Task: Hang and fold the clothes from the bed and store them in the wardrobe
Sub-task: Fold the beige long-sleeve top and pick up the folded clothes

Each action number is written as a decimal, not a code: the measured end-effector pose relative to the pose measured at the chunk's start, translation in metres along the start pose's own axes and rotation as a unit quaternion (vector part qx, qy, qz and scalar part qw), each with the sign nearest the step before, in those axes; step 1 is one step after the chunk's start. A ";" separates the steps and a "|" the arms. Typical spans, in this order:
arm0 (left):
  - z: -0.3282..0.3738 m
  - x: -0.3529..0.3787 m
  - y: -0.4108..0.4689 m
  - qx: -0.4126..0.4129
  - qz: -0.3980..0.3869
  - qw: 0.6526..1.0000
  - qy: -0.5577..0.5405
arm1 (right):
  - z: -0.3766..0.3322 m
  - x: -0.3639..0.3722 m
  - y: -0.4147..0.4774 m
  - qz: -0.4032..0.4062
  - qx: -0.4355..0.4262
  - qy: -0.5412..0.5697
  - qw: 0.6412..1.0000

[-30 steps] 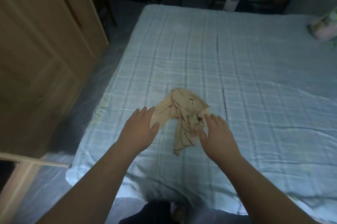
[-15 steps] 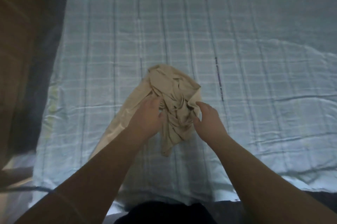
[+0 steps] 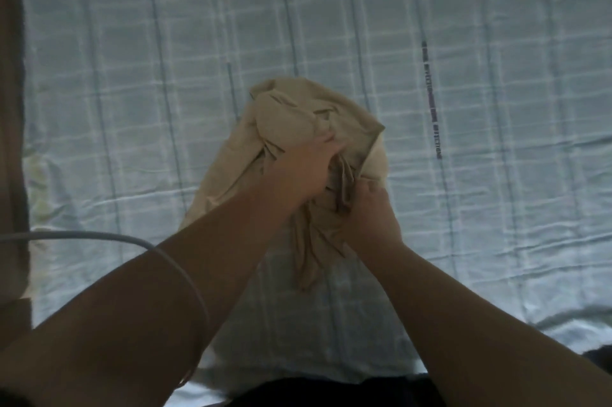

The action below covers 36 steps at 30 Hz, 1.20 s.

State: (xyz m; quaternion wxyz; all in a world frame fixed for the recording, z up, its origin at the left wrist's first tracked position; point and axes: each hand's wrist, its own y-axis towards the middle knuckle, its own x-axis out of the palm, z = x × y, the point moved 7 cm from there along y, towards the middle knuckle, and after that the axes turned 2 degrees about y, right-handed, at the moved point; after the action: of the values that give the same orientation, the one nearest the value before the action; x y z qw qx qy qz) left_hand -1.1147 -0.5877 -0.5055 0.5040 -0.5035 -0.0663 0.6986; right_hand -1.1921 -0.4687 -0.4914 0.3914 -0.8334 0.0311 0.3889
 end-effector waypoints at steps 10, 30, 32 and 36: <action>0.026 -0.032 -0.004 -0.002 0.009 0.986 0.165 | 0.027 -0.072 -0.033 0.134 -0.039 0.111 0.984; 0.120 -0.136 -0.314 -0.052 0.356 0.932 0.036 | 0.013 -0.287 -0.256 0.319 -0.271 0.033 0.907; 0.141 -0.130 -0.346 -0.055 0.386 0.921 0.018 | 0.029 -0.304 -0.281 0.338 -0.274 0.021 0.900; 0.193 -0.109 -0.404 -0.034 0.427 0.902 -0.061 | 0.066 -0.340 -0.337 0.368 -0.288 0.010 0.884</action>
State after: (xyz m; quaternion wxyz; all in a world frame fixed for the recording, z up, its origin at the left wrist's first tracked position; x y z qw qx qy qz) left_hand -1.0073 -0.3964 -0.0999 0.1351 -0.4571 0.1005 0.8733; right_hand -1.3498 -0.2761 -0.0768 -0.0370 -0.8420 0.2257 0.4885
